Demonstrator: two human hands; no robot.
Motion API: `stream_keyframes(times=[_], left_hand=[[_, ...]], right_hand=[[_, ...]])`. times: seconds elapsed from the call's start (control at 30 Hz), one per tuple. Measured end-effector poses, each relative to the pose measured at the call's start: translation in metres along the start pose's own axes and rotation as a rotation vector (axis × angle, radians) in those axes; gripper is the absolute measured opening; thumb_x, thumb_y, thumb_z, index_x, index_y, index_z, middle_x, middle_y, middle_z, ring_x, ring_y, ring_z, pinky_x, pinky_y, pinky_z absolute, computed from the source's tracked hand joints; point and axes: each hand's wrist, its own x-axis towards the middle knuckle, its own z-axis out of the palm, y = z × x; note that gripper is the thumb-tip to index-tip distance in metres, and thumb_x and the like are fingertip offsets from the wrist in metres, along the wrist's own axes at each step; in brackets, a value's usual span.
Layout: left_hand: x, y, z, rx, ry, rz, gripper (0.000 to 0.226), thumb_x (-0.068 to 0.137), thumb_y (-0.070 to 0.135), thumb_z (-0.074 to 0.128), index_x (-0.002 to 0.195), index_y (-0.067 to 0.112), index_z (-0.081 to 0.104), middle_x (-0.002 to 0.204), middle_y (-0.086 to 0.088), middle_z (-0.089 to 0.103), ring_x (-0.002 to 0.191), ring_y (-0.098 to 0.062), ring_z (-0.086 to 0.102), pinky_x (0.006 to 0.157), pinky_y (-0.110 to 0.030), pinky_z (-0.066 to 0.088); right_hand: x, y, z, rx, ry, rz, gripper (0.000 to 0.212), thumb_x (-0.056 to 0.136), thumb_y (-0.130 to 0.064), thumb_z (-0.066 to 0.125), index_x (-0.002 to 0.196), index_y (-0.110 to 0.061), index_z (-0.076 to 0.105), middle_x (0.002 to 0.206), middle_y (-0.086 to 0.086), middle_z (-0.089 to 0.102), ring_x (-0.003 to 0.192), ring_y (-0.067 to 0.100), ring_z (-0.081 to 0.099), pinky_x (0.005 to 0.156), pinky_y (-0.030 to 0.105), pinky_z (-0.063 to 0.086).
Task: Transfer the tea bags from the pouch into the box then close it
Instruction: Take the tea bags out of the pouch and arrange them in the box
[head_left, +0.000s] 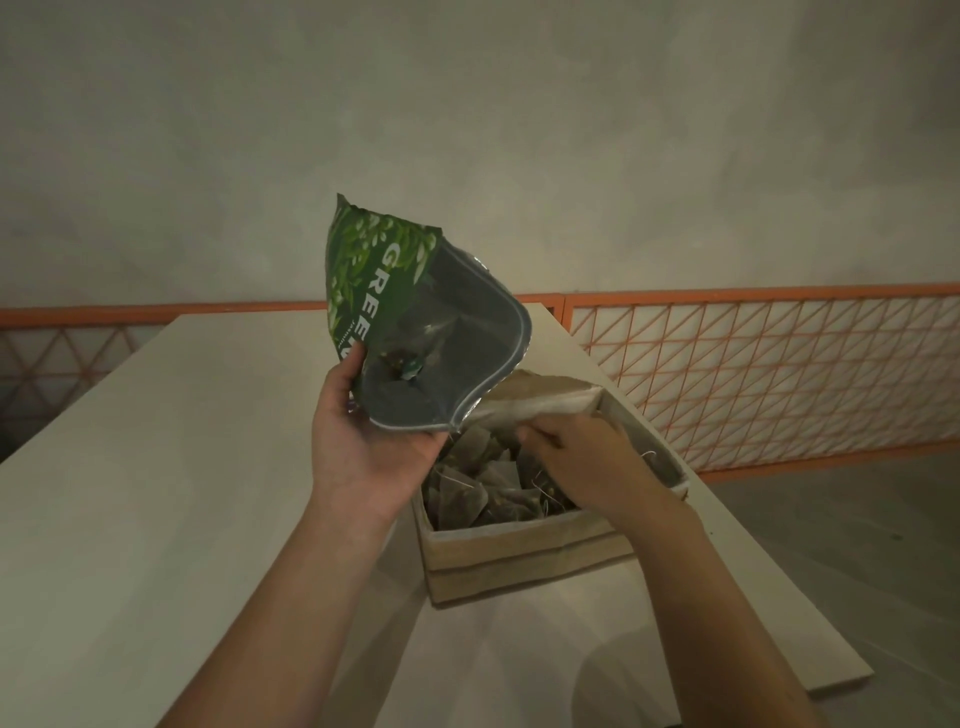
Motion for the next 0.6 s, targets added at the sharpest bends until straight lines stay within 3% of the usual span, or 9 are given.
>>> stream_keyframes(times=[0.07, 0.1, 0.17, 0.23, 0.33, 0.4, 0.47, 0.53, 0.6], left_hand=[[0.0, 0.001, 0.0, 0.011, 0.005, -0.005, 0.051, 0.091, 0.042, 0.056, 0.138, 0.021, 0.061, 0.139, -0.014, 0.061, 0.131, -0.034, 0.055, 0.097, -0.043, 0.054], [0.0, 0.001, 0.0, 0.015, 0.0, -0.013, 0.05, 0.092, 0.043, 0.055, 0.136, 0.02, 0.062, 0.139, -0.014, 0.061, 0.131, -0.035, 0.055, 0.099, -0.043, 0.052], [0.002, 0.0, 0.0, 0.02, -0.003, -0.035, 0.049, 0.094, 0.044, 0.054, 0.136, 0.019, 0.062, 0.14, -0.014, 0.06, 0.132, -0.034, 0.054, 0.097, -0.041, 0.053], [0.003, -0.001, 0.004, 0.019, -0.006, -0.062, 0.051, 0.095, 0.045, 0.054, 0.138, 0.017, 0.06, 0.142, -0.015, 0.058, 0.134, -0.034, 0.052, 0.099, -0.042, 0.053], [0.0, 0.0, 0.012, 0.032, -0.06, -0.072, 0.052, 0.095, 0.047, 0.052, 0.134, 0.015, 0.063, 0.145, -0.014, 0.055, 0.132, -0.033, 0.052, 0.108, -0.046, 0.045], [-0.003, 0.001, 0.016, 0.068, -0.108, -0.028, 0.044, 0.091, 0.046, 0.053, 0.117, 0.016, 0.072, 0.134, -0.013, 0.061, 0.12, -0.033, 0.058, 0.102, -0.044, 0.05], [-0.005, 0.002, 0.018, 0.12, -0.125, -0.017, 0.047, 0.083, 0.045, 0.061, 0.119, 0.016, 0.07, 0.135, -0.013, 0.059, 0.122, -0.034, 0.056, 0.105, -0.044, 0.046], [-0.002, 0.0, 0.017, 0.137, -0.087, -0.06, 0.061, 0.079, 0.044, 0.067, 0.133, 0.015, 0.063, 0.148, -0.014, 0.052, 0.136, -0.034, 0.048, 0.113, -0.045, 0.039], [0.0, -0.004, 0.016, 0.118, -0.012, -0.104, 0.057, 0.087, 0.044, 0.06, 0.136, 0.015, 0.061, 0.149, -0.015, 0.051, 0.139, -0.033, 0.046, 0.112, -0.044, 0.041]], right_hand=[[-0.002, -0.007, -0.001, 0.147, 0.148, 0.01, 0.037, 0.103, -0.044, 0.033, 0.118, -0.028, 0.063, 0.083, -0.015, 0.061, 0.075, -0.002, 0.053, 0.104, 0.05, 0.043], [-0.004, -0.015, -0.004, 0.299, 0.26, 0.008, 0.045, 0.101, -0.052, 0.029, 0.124, -0.028, 0.059, 0.095, -0.012, 0.065, 0.087, 0.001, 0.059, 0.103, 0.047, 0.045], [-0.005, -0.029, -0.008, 0.554, 0.408, -0.04, 0.056, 0.096, -0.063, 0.028, 0.136, -0.031, 0.051, 0.119, -0.013, 0.061, 0.108, -0.005, 0.055, 0.097, 0.023, 0.047], [-0.001, -0.04, -0.009, 0.566, 0.462, -0.123, 0.05, 0.097, -0.056, 0.039, 0.138, -0.03, 0.052, 0.117, -0.011, 0.058, 0.105, -0.007, 0.054, 0.083, 0.007, 0.044], [-0.002, -0.051, -0.007, 0.502, 0.595, -0.203, 0.038, 0.102, -0.032, 0.047, 0.135, -0.018, 0.057, 0.105, -0.002, 0.061, 0.091, -0.003, 0.054, 0.073, 0.009, 0.043], [-0.01, -0.057, -0.005, 0.533, 0.742, -0.273, 0.035, 0.102, -0.019, 0.048, 0.135, -0.01, 0.057, 0.102, 0.002, 0.062, 0.091, -0.002, 0.053, 0.076, 0.007, 0.04], [-0.02, -0.064, 0.001, 0.541, 0.837, -0.315, 0.036, 0.1, -0.011, 0.048, 0.136, -0.006, 0.053, 0.105, 0.006, 0.062, 0.094, -0.003, 0.052, 0.081, 0.007, 0.041], [-0.021, -0.066, 0.01, 0.527, 0.805, -0.279, 0.037, 0.101, -0.012, 0.048, 0.137, -0.007, 0.053, 0.108, 0.006, 0.061, 0.095, -0.006, 0.052, 0.082, 0.006, 0.041], [-0.016, -0.064, 0.017, 0.518, 0.728, -0.182, 0.038, 0.102, -0.017, 0.046, 0.139, -0.01, 0.053, 0.108, 0.006, 0.062, 0.092, -0.012, 0.053, 0.076, 0.002, 0.041]])
